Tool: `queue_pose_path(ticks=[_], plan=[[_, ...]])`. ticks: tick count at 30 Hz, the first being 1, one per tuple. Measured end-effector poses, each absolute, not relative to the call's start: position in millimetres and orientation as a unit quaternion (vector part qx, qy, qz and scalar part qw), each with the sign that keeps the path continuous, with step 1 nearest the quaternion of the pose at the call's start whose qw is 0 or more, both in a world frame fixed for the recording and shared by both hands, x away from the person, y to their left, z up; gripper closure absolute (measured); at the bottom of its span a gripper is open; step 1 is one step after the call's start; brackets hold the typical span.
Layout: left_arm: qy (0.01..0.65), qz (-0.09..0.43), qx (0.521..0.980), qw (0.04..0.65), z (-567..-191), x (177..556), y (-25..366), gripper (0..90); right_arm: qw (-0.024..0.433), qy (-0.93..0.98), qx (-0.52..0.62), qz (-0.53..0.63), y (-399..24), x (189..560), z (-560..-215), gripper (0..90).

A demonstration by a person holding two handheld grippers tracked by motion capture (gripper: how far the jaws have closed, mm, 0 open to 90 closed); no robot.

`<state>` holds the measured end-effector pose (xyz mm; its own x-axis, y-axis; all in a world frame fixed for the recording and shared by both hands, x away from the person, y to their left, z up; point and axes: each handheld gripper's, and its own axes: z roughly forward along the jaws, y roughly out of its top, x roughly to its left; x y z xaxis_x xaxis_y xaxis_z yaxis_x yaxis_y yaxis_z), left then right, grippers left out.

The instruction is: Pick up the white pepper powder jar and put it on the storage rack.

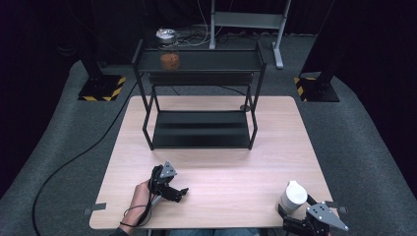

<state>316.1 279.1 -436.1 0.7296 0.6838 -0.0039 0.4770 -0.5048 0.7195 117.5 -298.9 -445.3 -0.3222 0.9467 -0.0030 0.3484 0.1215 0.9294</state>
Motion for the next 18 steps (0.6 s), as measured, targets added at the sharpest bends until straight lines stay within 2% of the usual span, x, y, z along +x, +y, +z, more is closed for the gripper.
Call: queue_pose_path(ticks=[18], plan=[[0.349,0.148,0.851,0.363,-436.5,310.9,277.4,0.2,0.321,0.676,0.474,0.464,-299.4,136.7,-458.2,0.0]])
